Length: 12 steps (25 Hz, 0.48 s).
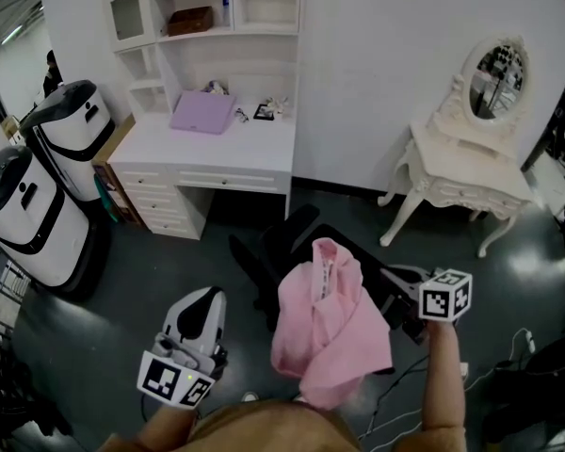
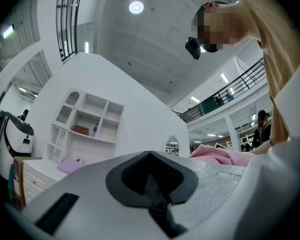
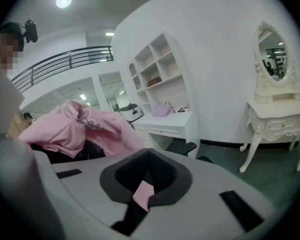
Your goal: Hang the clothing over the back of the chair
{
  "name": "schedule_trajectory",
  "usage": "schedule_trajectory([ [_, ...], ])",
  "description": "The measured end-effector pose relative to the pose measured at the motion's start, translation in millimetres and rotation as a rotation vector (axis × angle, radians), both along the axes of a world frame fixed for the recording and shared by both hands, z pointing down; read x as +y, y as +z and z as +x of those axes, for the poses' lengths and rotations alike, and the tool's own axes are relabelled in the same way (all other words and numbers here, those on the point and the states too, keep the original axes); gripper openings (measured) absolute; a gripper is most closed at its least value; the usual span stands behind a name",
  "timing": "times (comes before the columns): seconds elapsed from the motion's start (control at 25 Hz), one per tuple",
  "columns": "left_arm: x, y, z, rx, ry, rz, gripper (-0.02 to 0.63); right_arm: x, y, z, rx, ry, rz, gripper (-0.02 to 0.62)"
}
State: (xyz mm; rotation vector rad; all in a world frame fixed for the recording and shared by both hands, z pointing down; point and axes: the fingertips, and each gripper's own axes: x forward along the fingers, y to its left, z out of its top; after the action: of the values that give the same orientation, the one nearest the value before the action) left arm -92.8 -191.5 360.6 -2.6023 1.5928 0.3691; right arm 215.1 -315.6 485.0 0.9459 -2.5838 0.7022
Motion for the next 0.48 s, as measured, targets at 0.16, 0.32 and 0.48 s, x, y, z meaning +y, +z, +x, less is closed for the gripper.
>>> schedule_trajectory([
  [0.16, 4, -2, -2, -0.002, 0.012, 0.002, 0.003, 4, -14, 6, -0.031, 0.087, 0.096, 0.003],
  [0.32, 9, -2, -4, -0.003, 0.028, 0.002, 0.003, 15, -32, 15, -0.047, 0.199, 0.174, 0.003],
  [0.48, 13, -5, -7, -0.003, 0.045, 0.01, 0.003, 32, -54, 17, -0.055, 0.284, 0.25, 0.003],
])
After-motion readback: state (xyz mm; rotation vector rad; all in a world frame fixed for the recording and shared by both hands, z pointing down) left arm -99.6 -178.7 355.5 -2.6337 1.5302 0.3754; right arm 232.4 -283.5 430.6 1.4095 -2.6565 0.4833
